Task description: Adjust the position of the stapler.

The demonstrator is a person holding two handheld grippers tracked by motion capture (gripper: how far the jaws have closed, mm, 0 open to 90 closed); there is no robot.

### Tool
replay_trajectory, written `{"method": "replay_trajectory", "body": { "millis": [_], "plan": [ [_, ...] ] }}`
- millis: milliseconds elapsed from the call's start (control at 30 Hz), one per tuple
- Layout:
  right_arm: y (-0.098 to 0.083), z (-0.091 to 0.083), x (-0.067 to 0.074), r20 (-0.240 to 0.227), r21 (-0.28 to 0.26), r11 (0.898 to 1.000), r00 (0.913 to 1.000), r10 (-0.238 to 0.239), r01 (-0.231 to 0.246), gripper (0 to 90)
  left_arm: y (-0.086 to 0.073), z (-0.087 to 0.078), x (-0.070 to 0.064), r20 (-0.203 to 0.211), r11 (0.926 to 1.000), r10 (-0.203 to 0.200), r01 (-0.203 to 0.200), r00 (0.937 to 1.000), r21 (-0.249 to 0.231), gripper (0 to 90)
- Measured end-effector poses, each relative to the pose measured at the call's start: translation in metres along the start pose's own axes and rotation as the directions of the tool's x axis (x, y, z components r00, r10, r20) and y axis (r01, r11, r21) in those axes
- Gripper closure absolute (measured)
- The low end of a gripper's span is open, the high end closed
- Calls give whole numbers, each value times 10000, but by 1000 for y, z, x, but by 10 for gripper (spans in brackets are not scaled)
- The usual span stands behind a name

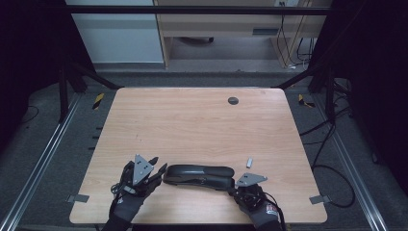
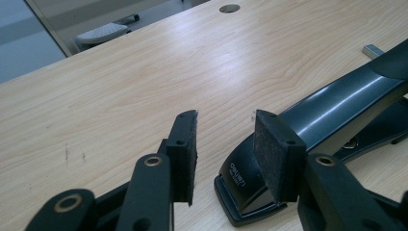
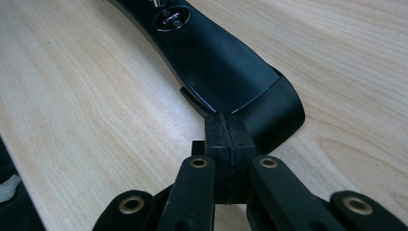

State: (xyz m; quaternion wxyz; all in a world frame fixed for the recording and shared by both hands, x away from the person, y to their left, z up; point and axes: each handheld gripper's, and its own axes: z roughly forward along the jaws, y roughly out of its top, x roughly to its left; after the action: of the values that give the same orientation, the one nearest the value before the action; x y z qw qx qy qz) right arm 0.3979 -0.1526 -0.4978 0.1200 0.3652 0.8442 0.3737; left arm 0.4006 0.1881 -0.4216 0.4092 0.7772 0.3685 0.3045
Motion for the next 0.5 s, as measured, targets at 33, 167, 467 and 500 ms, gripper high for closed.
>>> {"method": "replay_trajectory", "body": {
  "millis": [33, 167, 467, 500],
  "plan": [
    [0, 1, -1, -7, -44, 10000, 10000, 26, -26, 900, 0, 0, 0, 8, 10000, 5, -5, 10000, 9, 602],
    [1, 3, -5, 141, -138, 9999, 9999, 46, -44, 900, 0, 0, 0, 1, 10000, 19, -19, 10000, -1, 602],
    [3, 3, -10, 337, -160, 9997, 9992, 201, -196, 900, 0, 0, -1, 17, 10000, 46, -46, 10000, -9, 598],
    [3, 3, -10, 294, -207, 9996, 9993, 209, -203, 900, 1, 0, -1, 14, 10000, 40, -40, 10000, -12, 591]
  ]
}}
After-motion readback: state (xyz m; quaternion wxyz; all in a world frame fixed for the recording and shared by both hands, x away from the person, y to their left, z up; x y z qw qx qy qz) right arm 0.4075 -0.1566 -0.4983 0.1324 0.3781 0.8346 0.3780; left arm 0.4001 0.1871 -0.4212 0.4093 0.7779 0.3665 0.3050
